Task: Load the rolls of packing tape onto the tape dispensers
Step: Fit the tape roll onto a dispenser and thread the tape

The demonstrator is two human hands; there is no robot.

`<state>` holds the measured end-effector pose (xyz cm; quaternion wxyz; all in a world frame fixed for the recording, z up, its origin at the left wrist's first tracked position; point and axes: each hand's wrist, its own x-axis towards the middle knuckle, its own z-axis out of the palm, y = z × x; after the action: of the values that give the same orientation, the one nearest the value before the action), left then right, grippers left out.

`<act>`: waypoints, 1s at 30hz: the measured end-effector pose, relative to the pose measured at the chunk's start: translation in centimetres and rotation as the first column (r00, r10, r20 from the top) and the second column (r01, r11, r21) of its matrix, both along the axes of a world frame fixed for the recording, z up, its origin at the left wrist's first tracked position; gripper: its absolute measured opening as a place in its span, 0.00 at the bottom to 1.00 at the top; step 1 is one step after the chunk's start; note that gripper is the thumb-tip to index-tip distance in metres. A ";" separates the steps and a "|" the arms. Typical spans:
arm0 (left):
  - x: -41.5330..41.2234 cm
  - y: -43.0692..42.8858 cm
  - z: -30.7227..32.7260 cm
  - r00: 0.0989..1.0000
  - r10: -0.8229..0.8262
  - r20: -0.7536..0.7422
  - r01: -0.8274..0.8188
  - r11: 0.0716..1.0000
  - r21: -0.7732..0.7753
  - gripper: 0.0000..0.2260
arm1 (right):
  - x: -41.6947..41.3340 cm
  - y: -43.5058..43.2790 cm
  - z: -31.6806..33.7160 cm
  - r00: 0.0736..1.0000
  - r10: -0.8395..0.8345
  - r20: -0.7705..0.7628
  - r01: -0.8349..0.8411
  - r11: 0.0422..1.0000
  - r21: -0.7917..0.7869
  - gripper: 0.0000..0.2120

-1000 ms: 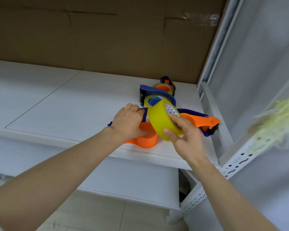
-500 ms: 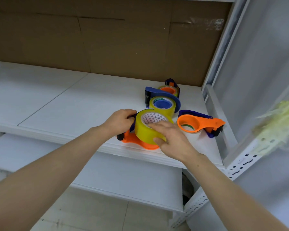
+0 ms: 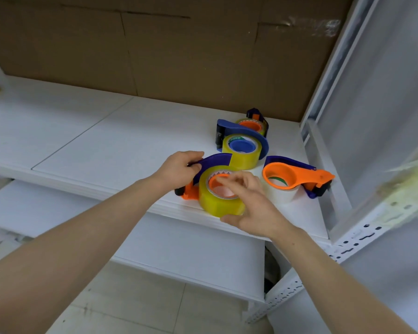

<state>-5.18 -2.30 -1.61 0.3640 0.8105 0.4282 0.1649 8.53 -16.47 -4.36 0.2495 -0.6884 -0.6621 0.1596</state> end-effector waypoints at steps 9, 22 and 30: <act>-1.7 -0.2 0.7 0.972 0.142 0.189 -0.082 0.953 -0.290 0.22 | 0.8 6.7 4.3 0.910 0.225 0.349 -0.032 0.877 -0.480 0.70; -3.2 -0.2 0.3 0.737 0.560 0.378 -0.198 0.713 -0.672 0.11 | 1.4 5.6 2.5 0.692 -0.239 -0.681 0.147 0.970 -0.191 0.47; 0.0 -3.8 0.2 0.815 0.196 0.546 0.203 0.785 -0.586 0.12 | -1.5 3.7 1.9 0.347 -0.281 -0.895 0.194 0.955 -0.225 0.19</act>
<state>-5.21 -6.12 -1.39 0.7222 0.5560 0.3245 0.2530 6.99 -12.78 -2.45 0.5667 -0.5818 -0.2987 0.5012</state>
